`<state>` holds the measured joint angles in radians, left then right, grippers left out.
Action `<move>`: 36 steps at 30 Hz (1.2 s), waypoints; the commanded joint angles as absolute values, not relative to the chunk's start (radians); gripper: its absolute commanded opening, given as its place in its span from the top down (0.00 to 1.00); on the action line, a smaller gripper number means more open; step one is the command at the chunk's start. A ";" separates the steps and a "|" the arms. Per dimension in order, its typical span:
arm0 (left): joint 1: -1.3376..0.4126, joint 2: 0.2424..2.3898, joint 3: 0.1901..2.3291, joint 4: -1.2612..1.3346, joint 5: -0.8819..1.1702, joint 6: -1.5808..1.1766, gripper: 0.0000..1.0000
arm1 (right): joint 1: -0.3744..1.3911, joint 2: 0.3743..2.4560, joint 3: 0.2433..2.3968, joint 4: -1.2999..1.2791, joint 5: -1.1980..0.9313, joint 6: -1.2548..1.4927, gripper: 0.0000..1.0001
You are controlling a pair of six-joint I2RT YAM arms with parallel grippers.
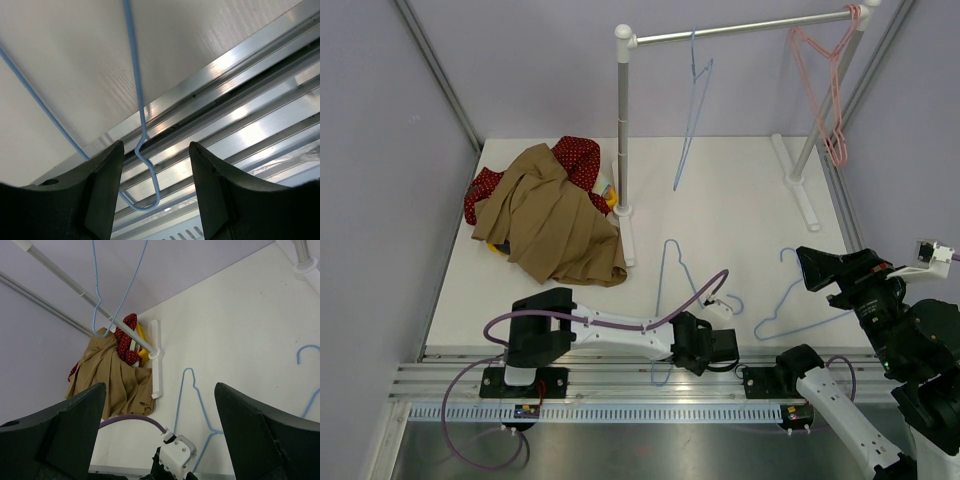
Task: Remove the skirt from the hanger
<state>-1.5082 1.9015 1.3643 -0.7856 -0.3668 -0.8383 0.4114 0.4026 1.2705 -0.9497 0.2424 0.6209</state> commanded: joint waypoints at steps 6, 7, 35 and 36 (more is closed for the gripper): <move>-1.505 1.947 1.321 -0.706 -0.370 -0.871 0.44 | 0.408 0.422 1.264 -0.940 0.268 0.600 0.02; -1.503 1.948 1.318 -0.704 -0.374 -0.879 0.45 | 0.408 0.420 1.262 -0.940 0.268 0.597 0.02; -1.456 1.896 1.275 -0.725 -0.498 -0.970 1.00 | 0.408 0.433 1.227 -0.913 0.265 0.574 0.02; -1.456 1.875 1.279 -0.727 -0.497 -0.962 1.00 | 0.408 0.440 1.235 -0.922 0.274 0.569 0.02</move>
<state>-1.4689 1.9507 1.2545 -0.6605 -0.3893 -0.9615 0.4114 0.4049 1.2148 -0.9482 0.2455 0.5980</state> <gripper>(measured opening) 0.027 0.975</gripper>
